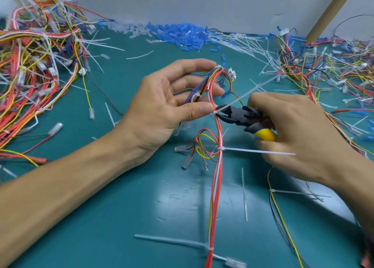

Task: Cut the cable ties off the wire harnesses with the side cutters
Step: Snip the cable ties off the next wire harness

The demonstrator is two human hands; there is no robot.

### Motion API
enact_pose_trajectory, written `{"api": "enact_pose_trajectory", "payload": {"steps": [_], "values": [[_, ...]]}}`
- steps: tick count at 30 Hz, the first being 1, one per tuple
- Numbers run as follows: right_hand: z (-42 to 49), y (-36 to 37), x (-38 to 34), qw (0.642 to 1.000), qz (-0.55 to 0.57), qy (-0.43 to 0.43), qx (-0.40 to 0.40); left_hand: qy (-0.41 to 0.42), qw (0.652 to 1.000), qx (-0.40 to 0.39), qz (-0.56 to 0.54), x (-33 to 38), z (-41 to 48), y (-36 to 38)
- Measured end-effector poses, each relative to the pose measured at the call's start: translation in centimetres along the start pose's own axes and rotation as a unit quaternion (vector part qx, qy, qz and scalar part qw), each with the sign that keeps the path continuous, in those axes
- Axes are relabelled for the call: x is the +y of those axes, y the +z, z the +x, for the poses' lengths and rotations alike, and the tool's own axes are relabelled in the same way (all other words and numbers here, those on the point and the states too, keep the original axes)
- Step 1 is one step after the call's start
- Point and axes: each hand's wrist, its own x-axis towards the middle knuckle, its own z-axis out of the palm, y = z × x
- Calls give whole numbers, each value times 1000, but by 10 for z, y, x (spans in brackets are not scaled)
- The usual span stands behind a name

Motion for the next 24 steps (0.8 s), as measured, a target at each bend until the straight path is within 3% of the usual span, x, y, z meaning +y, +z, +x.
{"api": "enact_pose_trajectory", "payload": {"steps": [6,24], "values": [[0,4,3,1000,-7,-30,5,4,1000,10,4,-1,-1,2],[1,-1,6,999,30,3,-40,-13,999,2,-44,5,-5,5]]}}
